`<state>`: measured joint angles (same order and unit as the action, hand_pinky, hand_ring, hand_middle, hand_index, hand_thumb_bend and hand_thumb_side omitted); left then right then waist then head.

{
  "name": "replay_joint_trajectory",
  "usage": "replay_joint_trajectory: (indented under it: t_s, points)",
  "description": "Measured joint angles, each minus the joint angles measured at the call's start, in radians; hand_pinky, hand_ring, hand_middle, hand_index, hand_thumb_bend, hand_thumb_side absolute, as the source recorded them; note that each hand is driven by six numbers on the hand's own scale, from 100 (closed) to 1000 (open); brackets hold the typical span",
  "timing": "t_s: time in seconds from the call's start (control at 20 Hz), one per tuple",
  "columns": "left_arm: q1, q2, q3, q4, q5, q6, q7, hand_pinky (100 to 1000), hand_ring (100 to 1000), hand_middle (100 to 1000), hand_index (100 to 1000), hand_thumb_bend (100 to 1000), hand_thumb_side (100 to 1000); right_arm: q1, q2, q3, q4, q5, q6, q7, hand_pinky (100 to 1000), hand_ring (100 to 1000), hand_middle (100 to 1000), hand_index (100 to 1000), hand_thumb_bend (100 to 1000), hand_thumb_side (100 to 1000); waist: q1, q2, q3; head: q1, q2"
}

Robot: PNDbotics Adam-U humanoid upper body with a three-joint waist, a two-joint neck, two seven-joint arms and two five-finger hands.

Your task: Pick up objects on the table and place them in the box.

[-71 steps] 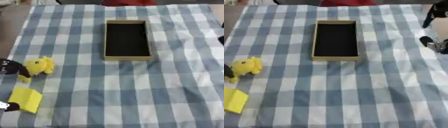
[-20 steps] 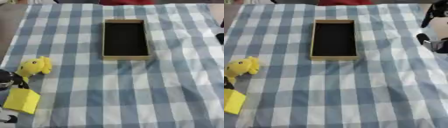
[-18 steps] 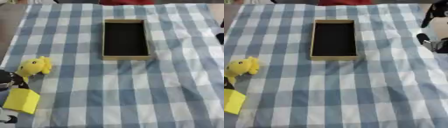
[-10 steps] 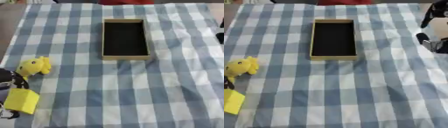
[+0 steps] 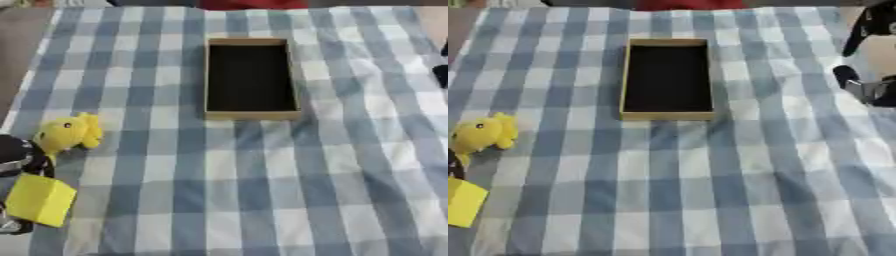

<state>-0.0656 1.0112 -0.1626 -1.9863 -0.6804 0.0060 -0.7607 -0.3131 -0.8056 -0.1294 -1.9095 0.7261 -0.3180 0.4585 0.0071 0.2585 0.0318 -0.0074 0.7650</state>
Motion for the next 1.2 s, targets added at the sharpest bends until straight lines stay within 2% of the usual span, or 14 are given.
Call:
replay_joint_trajectory:
  t_s: [0.35,0.75,0.9,0.95,1.0,1.05,1.2]
  points:
    - [-0.036,0.001,0.016,0.000,0.058,-0.046,0.003,627,606,494,674,399,228,0.000,0.000,0.000,0.000,0.000,0.002,-0.002,618,702,603,621,140,479,0.003,0.000,0.006,-0.013,0.000]
    - [-0.115,0.024,0.068,0.000,0.063,-0.122,0.039,625,552,458,633,410,173,0.002,0.000,-0.005,-0.002,0.001,0.005,-0.011,624,707,614,640,180,449,0.012,-0.005,0.011,-0.040,0.000]
    - [-0.150,0.038,0.075,0.000,0.070,-0.148,0.051,627,553,459,634,418,163,0.002,0.000,-0.006,-0.007,0.005,0.005,-0.021,638,711,618,642,275,337,0.015,-0.006,0.011,-0.048,0.000]
    - [-0.160,0.042,0.076,0.000,0.074,-0.155,0.053,627,552,459,634,422,158,0.002,0.000,-0.006,-0.007,0.007,0.004,-0.025,644,712,613,632,342,234,0.016,-0.006,0.010,-0.049,0.000]
    - [-0.171,0.046,0.076,0.000,0.078,-0.161,0.054,627,552,459,634,422,156,0.003,0.000,-0.006,-0.007,0.012,0.002,-0.027,644,712,612,630,344,225,0.017,-0.006,0.010,-0.050,0.000]
    - [-0.181,0.048,0.077,0.000,0.082,-0.167,0.055,627,551,458,633,422,152,0.003,0.000,-0.006,-0.007,0.016,0.000,-0.029,651,712,609,624,392,134,0.018,-0.006,0.010,-0.051,0.000]
    - [-0.204,0.055,0.077,0.000,0.094,-0.176,0.054,625,548,457,631,418,144,0.005,0.000,-0.006,-0.007,0.030,-0.008,-0.033,648,710,602,610,399,117,0.020,-0.006,0.008,-0.051,0.000]
